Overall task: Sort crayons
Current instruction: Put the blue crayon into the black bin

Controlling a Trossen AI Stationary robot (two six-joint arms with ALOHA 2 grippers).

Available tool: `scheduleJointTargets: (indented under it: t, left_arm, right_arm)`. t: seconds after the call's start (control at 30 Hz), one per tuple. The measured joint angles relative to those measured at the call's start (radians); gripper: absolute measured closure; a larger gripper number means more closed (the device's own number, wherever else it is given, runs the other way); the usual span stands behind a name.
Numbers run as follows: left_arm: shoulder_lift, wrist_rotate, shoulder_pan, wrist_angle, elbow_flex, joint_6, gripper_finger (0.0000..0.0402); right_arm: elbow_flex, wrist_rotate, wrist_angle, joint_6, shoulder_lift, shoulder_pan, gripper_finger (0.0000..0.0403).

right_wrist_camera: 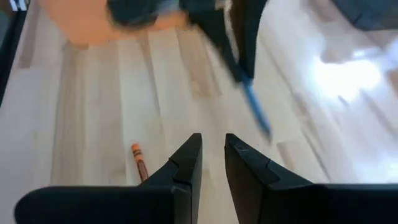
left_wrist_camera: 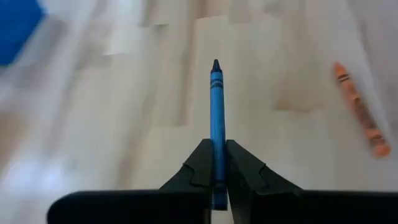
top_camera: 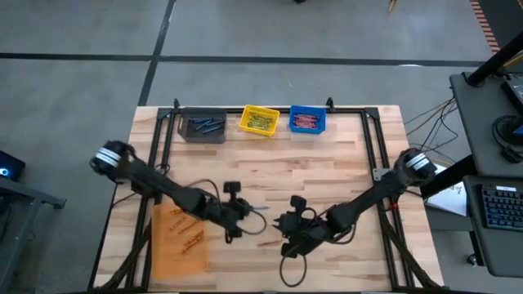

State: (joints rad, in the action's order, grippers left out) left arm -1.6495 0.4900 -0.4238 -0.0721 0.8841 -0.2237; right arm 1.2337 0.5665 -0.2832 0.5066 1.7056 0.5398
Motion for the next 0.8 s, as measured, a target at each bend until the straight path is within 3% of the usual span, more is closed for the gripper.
scheduleJointTargets:
  t: [0.23,0.43,0.63,0.8]
  left_arm:
    - [0.309,0.003,0.139,-0.395,0.001,0.002,0.0401]
    - [0.484,0.0,0.412,-0.646,0.001,-0.003,0.0401]
    - [0.521,-0.096,0.767,-0.733,0.017,0.11,0.0401]
    - [0.435,-0.267,1.052,-0.755,0.07,0.235,0.0401]
  right_arm:
    - [-0.001,0.011,-0.145,-0.015,-0.109,0.0,0.0344]
    - [-0.001,0.015,-0.207,-0.081,-0.167,-0.029,0.0344]
    - [-0.001,-0.004,-0.266,-0.188,-0.193,-0.099,0.0344]
    - [-0.001,-0.044,-0.348,-0.24,-0.212,-0.196,0.0344]
